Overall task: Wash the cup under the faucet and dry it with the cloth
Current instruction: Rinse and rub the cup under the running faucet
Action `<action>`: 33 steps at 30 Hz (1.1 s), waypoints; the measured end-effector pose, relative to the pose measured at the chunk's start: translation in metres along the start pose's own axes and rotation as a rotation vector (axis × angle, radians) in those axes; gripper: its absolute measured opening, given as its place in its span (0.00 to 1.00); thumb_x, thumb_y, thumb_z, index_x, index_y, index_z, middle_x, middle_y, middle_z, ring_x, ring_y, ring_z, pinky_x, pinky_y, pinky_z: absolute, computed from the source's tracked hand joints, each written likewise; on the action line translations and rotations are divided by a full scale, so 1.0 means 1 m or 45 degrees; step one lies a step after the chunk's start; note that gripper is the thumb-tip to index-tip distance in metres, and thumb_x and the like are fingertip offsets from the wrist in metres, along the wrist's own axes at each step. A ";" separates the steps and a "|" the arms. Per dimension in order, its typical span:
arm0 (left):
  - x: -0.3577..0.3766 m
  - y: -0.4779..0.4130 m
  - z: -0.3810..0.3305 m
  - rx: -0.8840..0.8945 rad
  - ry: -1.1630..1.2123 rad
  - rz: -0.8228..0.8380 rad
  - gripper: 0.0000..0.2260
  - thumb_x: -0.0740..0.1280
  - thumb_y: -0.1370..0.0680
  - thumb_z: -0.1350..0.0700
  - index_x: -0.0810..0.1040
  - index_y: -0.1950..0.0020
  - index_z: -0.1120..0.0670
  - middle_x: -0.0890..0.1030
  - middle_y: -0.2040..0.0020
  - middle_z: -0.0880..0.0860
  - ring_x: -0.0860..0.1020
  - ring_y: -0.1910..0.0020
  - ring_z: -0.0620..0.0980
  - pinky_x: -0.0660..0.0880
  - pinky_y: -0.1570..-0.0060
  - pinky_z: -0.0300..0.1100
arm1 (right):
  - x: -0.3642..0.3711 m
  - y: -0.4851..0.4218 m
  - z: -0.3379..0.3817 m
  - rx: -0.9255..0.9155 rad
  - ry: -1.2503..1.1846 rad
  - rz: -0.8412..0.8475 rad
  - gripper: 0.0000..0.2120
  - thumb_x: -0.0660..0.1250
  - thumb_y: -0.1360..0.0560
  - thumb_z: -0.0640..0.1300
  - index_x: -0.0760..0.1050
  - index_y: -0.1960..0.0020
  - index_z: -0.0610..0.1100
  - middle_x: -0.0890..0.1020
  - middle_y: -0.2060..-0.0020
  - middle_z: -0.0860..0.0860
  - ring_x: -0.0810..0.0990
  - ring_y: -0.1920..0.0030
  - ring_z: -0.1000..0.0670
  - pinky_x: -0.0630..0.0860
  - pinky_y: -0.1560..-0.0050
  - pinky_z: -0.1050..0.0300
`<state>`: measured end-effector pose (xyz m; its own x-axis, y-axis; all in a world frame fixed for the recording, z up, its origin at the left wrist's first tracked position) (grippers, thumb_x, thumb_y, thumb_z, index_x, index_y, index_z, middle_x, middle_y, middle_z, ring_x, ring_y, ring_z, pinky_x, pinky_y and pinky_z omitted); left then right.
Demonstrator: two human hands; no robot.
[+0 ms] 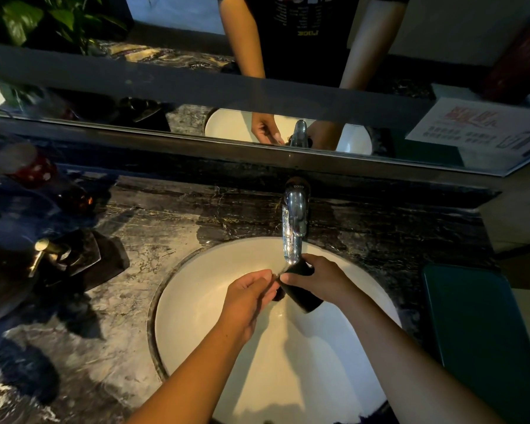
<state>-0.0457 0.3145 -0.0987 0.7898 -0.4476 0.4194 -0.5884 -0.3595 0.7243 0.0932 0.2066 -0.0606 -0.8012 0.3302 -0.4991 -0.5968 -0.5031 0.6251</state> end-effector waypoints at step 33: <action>-0.006 -0.009 0.015 0.114 -0.151 0.043 0.12 0.71 0.22 0.65 0.82 0.39 0.63 0.87 0.47 0.60 0.85 0.46 0.57 0.82 0.41 0.47 | 0.014 -0.011 -0.027 0.050 -0.383 0.194 0.31 0.73 0.39 0.70 0.80 0.41 0.54 0.85 0.45 0.49 0.83 0.42 0.47 0.80 0.40 0.48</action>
<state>-0.0478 0.3083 -0.1157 0.7466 -0.5522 0.3711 -0.6314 -0.4122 0.6569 0.0903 0.1956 -0.0906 -0.8551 0.4774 -0.2021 -0.4656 -0.5358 0.7044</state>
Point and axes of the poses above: each hand's wrist, its own y-axis away from the middle knuckle, its own x-axis out of the palm, z = x × y, the point moved 6 cm from there along -y, towards the middle knuckle
